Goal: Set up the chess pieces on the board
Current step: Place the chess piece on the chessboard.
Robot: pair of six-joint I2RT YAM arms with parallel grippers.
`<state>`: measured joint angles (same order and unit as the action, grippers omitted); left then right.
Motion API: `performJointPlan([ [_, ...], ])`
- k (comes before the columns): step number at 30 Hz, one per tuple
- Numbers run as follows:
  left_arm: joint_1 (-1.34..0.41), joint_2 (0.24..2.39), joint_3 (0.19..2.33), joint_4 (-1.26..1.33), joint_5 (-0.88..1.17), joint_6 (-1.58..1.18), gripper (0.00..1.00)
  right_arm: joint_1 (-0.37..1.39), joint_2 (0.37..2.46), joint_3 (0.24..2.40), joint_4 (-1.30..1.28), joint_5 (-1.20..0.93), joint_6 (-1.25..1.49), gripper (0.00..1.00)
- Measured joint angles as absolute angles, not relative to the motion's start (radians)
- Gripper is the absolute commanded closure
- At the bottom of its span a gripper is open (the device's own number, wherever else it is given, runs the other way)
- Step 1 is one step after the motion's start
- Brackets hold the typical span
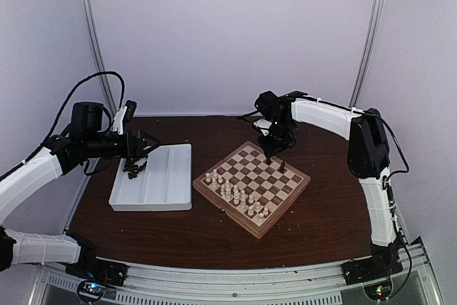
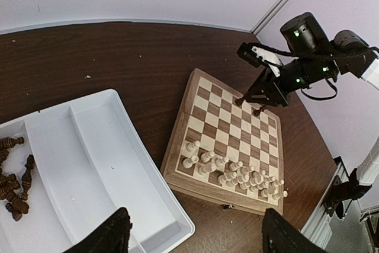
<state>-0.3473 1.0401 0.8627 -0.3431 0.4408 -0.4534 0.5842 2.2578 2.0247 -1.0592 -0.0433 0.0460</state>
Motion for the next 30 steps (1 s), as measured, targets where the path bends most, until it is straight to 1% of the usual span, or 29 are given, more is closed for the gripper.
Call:
performJointPlan([
  [2, -0.347, 1.04, 0.863, -0.343, 0.441, -0.453, 0.24, 0.584, 2.258, 2.025, -1.06, -0.043, 0.044, 0.53],
  [10, -0.347, 1.04, 0.863, -0.346, 0.439, -0.451, 0.24, 0.584, 2.258, 2.025, -1.053, -0.043, 0.037, 0.53],
  [14, -0.347, 1.039, 0.863, -0.347, 0.433, -0.447, 0.24, 0.584, 2.258, 2.027, -1.05, -0.043, 0.037, 0.5],
  [18, -0.347, 1.038, 0.863, -0.347, 0.43, -0.447, 0.24, 0.584, 2.258, 2.037, -1.05, -0.044, 0.043, 0.38],
  [20, -0.347, 1.038, 0.863, -0.347, 0.429, -0.446, 0.24, 0.584, 2.258, 2.039, -1.047, -0.043, 0.046, 0.36],
  [26, -0.347, 1.038, 0.863, -0.347, 0.429, -0.446, 0.24, 0.584, 2.258, 2.039, -1.04, -0.045, 0.052, 0.37],
  [30, -0.347, 1.038, 0.863, -0.347, 0.427, -0.446, 0.24, 0.583, 2.258, 2.039, -1.037, -0.046, 0.052, 0.4],
])
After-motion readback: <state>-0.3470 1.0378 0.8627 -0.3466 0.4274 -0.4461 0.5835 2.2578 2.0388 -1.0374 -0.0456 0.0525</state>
